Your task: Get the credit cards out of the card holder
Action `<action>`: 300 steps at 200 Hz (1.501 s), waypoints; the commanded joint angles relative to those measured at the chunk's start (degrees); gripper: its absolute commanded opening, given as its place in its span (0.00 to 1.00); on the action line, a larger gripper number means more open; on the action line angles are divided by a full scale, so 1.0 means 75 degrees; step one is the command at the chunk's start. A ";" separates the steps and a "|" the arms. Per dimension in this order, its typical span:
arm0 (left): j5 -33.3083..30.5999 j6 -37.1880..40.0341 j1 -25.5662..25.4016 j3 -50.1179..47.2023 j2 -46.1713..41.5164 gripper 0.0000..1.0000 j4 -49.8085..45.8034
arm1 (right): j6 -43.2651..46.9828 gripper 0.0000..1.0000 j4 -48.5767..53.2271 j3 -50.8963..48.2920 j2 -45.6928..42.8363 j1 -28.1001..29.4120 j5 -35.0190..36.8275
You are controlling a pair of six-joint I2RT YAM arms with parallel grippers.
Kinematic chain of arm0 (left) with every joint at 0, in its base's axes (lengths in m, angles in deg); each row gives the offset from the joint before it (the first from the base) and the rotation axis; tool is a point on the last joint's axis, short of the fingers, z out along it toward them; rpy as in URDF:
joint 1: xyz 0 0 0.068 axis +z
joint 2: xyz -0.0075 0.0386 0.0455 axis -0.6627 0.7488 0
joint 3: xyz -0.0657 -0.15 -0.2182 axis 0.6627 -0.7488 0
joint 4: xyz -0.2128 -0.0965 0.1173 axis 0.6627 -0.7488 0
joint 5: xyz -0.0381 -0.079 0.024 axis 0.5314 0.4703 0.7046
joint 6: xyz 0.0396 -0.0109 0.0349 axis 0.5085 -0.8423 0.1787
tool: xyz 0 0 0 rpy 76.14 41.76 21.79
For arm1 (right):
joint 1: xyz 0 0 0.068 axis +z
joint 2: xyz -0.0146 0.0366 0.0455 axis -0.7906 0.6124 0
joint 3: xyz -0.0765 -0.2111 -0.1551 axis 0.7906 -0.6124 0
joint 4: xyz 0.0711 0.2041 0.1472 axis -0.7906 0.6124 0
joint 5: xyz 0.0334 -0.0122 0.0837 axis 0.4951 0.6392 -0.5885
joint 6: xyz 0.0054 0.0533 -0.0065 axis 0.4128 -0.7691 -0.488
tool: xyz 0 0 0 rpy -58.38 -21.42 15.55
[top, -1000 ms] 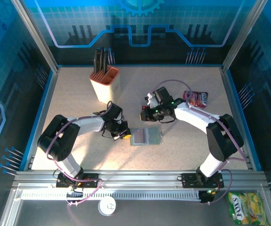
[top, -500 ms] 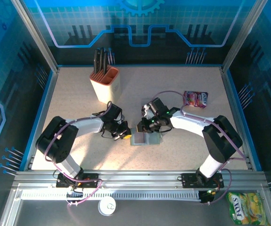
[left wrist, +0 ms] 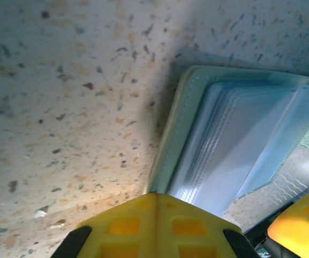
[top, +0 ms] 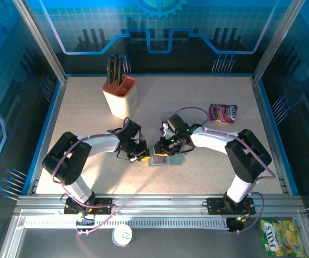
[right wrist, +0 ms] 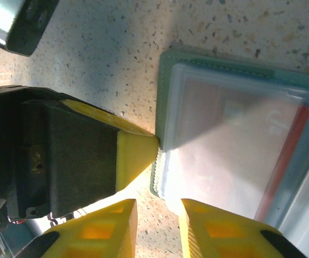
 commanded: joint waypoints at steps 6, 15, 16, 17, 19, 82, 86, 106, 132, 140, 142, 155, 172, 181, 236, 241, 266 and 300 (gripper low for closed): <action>-0.0238 0.0190 -0.0034 0.0012 0.0167 0.01 -0.0448 | -0.0099 0.31 0.0127 0.0186 0.0246 0.0131 -0.0049; -0.0238 0.0206 -0.0030 0.0024 0.0188 0.01 -0.0447 | -0.0084 0.31 0.0236 0.0249 0.0333 0.0133 -0.0021; -0.0238 0.0208 -0.0032 0.0026 0.0190 0.01 -0.0453 | -0.0080 0.31 0.0248 0.0252 0.0351 0.0133 -0.0023; -0.0238 0.0209 -0.0027 0.0032 0.0197 0.01 -0.0456 | -0.0067 0.31 0.0259 0.0259 0.0366 0.0128 -0.0019; -0.0247 0.0204 -0.0032 0.0032 0.0211 0.01 -0.0458 | -0.0065 0.31 0.0283 0.0283 0.0386 0.0130 -0.0015; -0.0331 0.0330 -0.0014 0.0169 0.0265 0.01 -0.0641 | 0.0006 0.32 0.0441 0.0361 0.0640 0.0146 0.0271; -0.0343 0.0343 -0.0015 0.0182 0.0262 0.01 -0.0655 | 0.0025 0.33 0.0477 0.0361 0.0647 0.0146 0.0314; -0.0377 0.0359 -0.0005 0.0191 0.0273 0.01 -0.0658 | 0.0131 0.33 0.0674 0.0368 0.0642 0.0132 0.0514; -0.0370 0.0384 -0.0006 0.0256 0.0297 0.01 -0.0703 | 0.0275 0.33 0.0920 0.0407 0.0610 0.0121 0.0710; -0.0379 0.0395 -0.0010 0.0255 0.0297 0.01 -0.0714 | 0.0303 0.33 0.0944 0.0406 0.0598 0.0110 0.0713; -0.0376 0.0397 -0.0008 0.0257 0.0297 0.01 -0.0716 | 0.0314 0.33 0.0949 0.0401 0.0605 0.0111 0.0721; -0.0391 0.0395 -0.0010 0.0255 0.0309 0.01 -0.0714 | 0.0364 0.33 0.1003 0.0406 0.0607 0.0093 0.0754; -0.0390 0.0419 0.0000 0.0273 0.0318 0.01 -0.0751 | 0.0359 0.33 0.1004 0.0367 0.0562 0.0065 0.0782; -0.0391 0.0434 0.0002 0.0278 0.0318 0.01 -0.0782 | 0.0368 0.33 0.1009 0.0339 0.0537 0.0047 0.0797; -0.0426 0.0444 0.0042 0.0326 0.0240 0.01 -0.0843 | 0.0521 0.33 0.0987 0.0157 0.0397 -0.0134 0.0678; -0.0418 0.0450 0.0052 0.0337 0.0222 0.01 -0.0844 | 0.0537 0.33 0.0967 0.0131 0.0367 -0.0152 0.0669; -0.0426 0.0401 0.0061 0.0373 0.0072 0.02 -0.0806 | 0.0556 0.32 0.0911 0.0016 0.0332 -0.0227 0.0596; -0.0337 0.0243 0.0075 0.0408 -0.0198 0.05 -0.0604 | 0.0568 0.32 0.0755 -0.0120 0.0277 -0.0344 0.0457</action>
